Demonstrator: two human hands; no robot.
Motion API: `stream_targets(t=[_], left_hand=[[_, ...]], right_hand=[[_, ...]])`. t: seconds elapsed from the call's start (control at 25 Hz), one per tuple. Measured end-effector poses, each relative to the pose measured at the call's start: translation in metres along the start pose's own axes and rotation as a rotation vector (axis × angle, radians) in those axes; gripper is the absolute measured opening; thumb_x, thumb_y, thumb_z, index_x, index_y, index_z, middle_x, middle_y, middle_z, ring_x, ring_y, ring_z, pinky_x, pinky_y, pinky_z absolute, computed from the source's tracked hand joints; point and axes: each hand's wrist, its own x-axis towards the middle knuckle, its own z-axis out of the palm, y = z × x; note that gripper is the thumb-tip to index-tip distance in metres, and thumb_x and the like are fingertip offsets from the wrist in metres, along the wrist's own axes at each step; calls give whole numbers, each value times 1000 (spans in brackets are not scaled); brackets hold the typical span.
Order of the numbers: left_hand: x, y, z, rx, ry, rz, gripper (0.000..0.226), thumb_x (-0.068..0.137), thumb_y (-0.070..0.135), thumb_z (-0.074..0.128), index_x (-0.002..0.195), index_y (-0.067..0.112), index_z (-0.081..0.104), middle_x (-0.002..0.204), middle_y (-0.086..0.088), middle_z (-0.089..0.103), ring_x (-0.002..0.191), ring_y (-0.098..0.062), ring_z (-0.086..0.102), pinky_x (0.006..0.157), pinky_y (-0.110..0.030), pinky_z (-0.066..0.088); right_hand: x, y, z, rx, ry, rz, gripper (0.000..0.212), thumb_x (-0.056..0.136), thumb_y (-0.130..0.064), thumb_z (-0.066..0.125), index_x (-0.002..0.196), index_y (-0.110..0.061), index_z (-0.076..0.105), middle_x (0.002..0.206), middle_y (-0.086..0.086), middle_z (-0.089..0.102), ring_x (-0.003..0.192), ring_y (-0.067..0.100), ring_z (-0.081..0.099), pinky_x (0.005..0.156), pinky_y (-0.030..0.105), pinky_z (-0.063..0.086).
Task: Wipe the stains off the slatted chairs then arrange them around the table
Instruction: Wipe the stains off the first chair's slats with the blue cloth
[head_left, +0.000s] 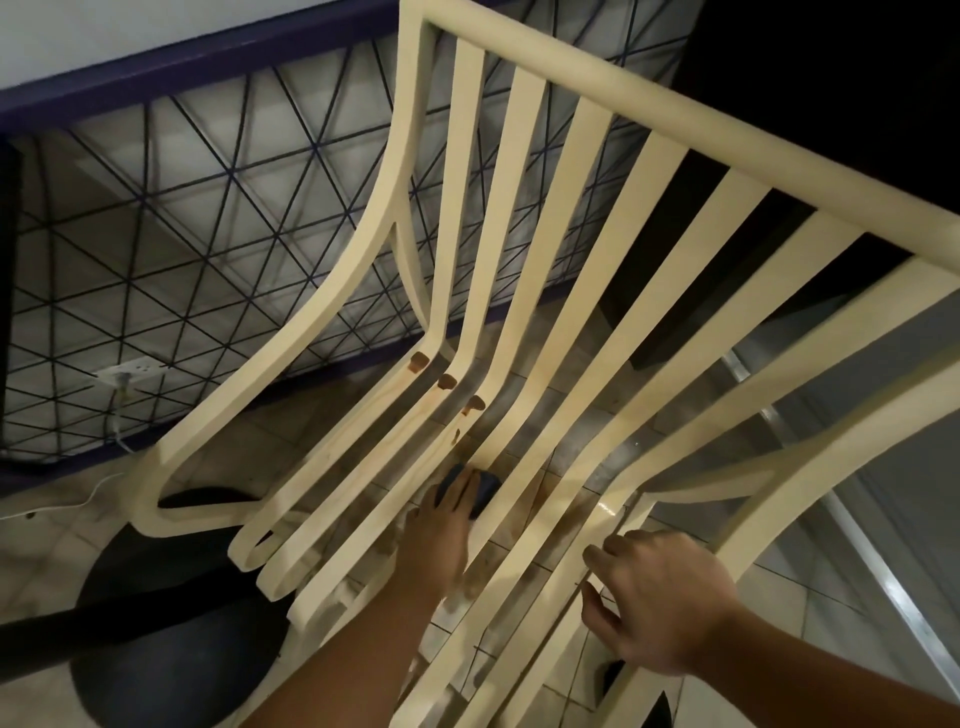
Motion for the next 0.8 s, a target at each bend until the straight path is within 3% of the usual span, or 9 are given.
stream_targets(t=[0.16,0.32,0.44,0.6,0.72,0.8], left_hand=[[-41,-28,16,95,-49,-23,111,81,24,86,162,24,9,164,-5,34,136,-29,51,108,-42,49],[-81,-39,8,145,-56,-88,98,90,22,76,164,24,12,169,-1,21,149,-28,36,119,-46,36],[-118,-51,6,80,-82,-185,97,78,21,87,159,26,33,160,2,42,137,-25,53,109,-43,47],[-166,-63,17,-4,-45,-355,92,54,17,100,138,20,63,134,1,67,112,-24,69,85,-38,60],[-180,-66,30,-109,-27,-494,74,71,19,92,138,26,62,133,4,65,112,-19,66,91,-35,59],[-169,-79,38,-351,-15,-564,64,81,34,82,139,38,54,133,10,61,113,-12,60,96,-30,53]], right_hand=[[1,1,9,-42,0,27,58,95,-61,20,126,-26,54,97,-4,61,86,17,62,79,33,56],[0,3,14,-58,55,36,57,96,-63,18,123,-29,56,92,-7,60,80,11,61,74,25,54],[1,5,21,-82,94,39,64,91,-66,10,116,-31,58,85,-8,60,74,10,61,71,27,55],[2,6,27,-97,146,44,67,88,-67,8,112,-32,60,82,-9,61,74,12,62,72,29,56],[1,5,25,-124,156,41,61,90,-65,13,109,-31,59,78,-9,58,71,13,60,68,31,56],[0,4,23,-138,160,47,57,92,-64,16,110,-31,59,80,-8,59,71,14,61,66,31,55]])
